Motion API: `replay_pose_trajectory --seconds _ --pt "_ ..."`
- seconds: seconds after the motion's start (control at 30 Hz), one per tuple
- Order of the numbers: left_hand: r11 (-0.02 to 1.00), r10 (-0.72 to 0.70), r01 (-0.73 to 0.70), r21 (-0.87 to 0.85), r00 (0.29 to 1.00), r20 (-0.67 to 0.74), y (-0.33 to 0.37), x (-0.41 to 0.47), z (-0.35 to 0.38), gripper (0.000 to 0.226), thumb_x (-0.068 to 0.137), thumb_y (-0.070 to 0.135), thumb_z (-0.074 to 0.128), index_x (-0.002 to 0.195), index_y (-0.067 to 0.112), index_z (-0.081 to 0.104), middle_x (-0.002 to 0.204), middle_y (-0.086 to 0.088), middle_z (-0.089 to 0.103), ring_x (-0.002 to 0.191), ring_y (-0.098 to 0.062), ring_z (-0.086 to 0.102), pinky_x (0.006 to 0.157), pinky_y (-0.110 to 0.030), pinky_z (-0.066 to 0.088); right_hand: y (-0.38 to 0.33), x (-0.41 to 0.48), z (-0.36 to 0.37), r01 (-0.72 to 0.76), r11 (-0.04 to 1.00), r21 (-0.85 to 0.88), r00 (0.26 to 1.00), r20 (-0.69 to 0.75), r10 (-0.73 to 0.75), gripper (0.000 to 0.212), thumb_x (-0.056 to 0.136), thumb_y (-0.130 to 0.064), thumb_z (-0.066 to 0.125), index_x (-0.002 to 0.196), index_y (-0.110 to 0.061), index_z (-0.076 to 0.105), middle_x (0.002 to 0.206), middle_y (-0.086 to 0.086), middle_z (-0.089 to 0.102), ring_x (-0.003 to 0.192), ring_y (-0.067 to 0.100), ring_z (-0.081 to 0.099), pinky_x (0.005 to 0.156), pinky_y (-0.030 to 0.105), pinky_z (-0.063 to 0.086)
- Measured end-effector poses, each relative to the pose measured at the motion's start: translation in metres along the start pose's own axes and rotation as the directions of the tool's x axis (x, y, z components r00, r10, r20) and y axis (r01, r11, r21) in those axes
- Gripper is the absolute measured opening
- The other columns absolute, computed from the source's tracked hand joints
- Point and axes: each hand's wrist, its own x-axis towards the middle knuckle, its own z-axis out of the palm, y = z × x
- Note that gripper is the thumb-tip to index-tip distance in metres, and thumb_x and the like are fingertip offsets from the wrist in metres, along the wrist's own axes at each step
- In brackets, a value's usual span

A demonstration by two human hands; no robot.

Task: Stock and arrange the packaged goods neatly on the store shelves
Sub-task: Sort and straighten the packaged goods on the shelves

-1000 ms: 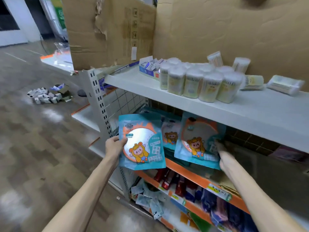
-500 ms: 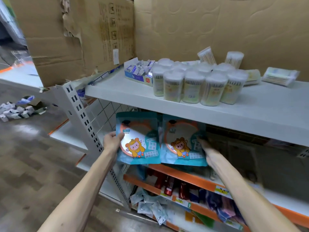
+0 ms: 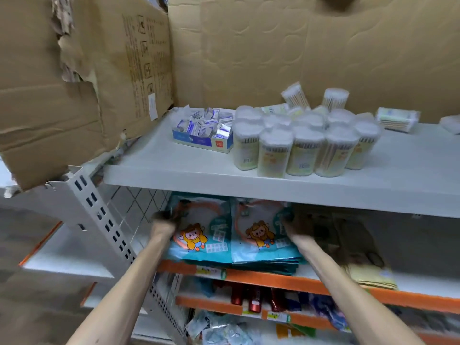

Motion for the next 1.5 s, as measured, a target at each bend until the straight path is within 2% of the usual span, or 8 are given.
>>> replay_pose_trajectory --seconds 0.23,0.43,0.57,0.7,0.8,0.9,1.13,1.5 --pt "0.966 0.181 -0.184 0.184 0.983 0.028 -0.006 0.005 0.016 0.022 0.094 0.018 0.06 0.113 0.009 0.055 0.088 -0.014 0.067 0.059 -0.023 0.067 0.04 -0.025 0.048 0.008 -0.022 0.002 0.053 0.98 -0.191 0.995 0.089 -0.037 0.05 0.098 -0.025 0.051 0.141 -0.016 0.028 0.128 0.015 0.048 0.108 0.03 0.056 0.088 0.045 0.053" --pt "0.856 0.366 -0.356 0.374 0.929 0.049 -0.008 0.001 0.025 0.05 0.081 0.011 0.066 0.125 0.006 0.043 0.124 -0.026 0.05 0.111 -0.043 0.052 0.087 -0.056 0.051 0.008 -0.032 0.001 0.104 0.924 -0.368 0.994 0.024 -0.102 0.061 0.099 -0.033 0.046 0.148 -0.015 0.014 0.144 0.022 0.038 0.124 0.041 0.047 0.098 0.052 0.047" --pt "0.747 0.467 -0.508 0.429 0.86 0.206 0.01 -0.033 0.057 0.06 0.087 0.017 0.063 0.139 0.001 0.037 0.137 -0.029 0.042 0.115 -0.039 0.048 0.095 -0.055 0.044 0.022 -0.042 -0.014 0.039 0.928 -0.37 0.997 -0.043 -0.059 0.049 0.091 -0.022 0.055 0.134 -0.001 0.042 0.13 0.026 0.051 0.111 0.041 0.057 0.086 0.043 0.053" --pt "0.62 0.623 -0.729 0.291 0.683 0.382 0.048 -0.092 0.117 0.054 0.084 0.008 0.066 0.132 -0.004 0.045 0.133 -0.024 0.044 0.126 -0.041 0.04 0.106 -0.049 0.036 0.029 -0.057 -0.058 0.007 0.903 -0.43 0.995 -0.091 -0.051 0.028 0.094 -0.025 0.051 0.105 0.0 0.057 0.097 0.024 0.066 0.09 0.04 0.062 0.08 0.039 0.047" --pt "0.465 0.689 -0.859 0.213 0.502 0.522 0.067 -0.134 0.168 0.062 0.082 0.012 0.064 0.139 0.0 0.043 0.141 -0.025 0.044 0.13 -0.042 0.041 0.109 -0.046 0.035 0.049 -0.072 -0.106 0.02 0.846 -0.533 0.982 -0.148 -0.116 0.035 0.095 -0.031 0.049 0.116 -0.003 0.054 0.113 0.019 0.059 0.111 0.035 0.049 0.097 0.043 0.039" --pt "0.158 0.756 -0.981 0.115 0.195 0.625 0.084 -0.18 0.219 0.058 0.079 0.026 0.05 0.133 0.005 0.045 0.127 -0.025 0.057 0.114 -0.042 0.058 0.095 -0.049 0.051 0.081 -0.09 -0.159 0.006 0.833 -0.553 0.967 -0.209 -0.145 0.045 0.095 -0.035 0.05 0.133 -0.009 0.047 0.135 0.01 0.048 0.127 0.03 0.039 0.103 0.044 0.037" --pt "-0.21 0.672 -0.968 -0.139 -0.246 0.699 0.117 -0.314 0.317 0.076 0.078 0.027 0.065 0.146 0.008 0.037 0.147 -0.012 0.042 0.131 -0.032 0.045 0.1 -0.042 0.048 0.163 -0.132 -0.277 -0.134 0.806 -0.577 0.948 -0.313 -0.066 0.062 0.097 -0.038 0.046 0.152 -0.021 0.023 0.16 -0.002 0.016 0.143 0.021 0.014 0.115 0.046 0.025" --pt "-0.277 0.56 -0.916 -0.291 -0.4 0.725 0.131 -0.495 0.461 0.077 0.08 0.025 0.069 0.147 0.006 0.035 0.153 -0.011 0.036 0.143 -0.03 0.03 0.112 -0.048 0.035 0.289 -0.181 -0.442 -0.267 0.793 -0.547 0.905 -0.426 0.011 0.061 0.096 -0.039 0.046 0.151 -0.02 0.026 0.158 -0.002 0.022 0.143 0.02 0.017 0.116 0.042 0.026"
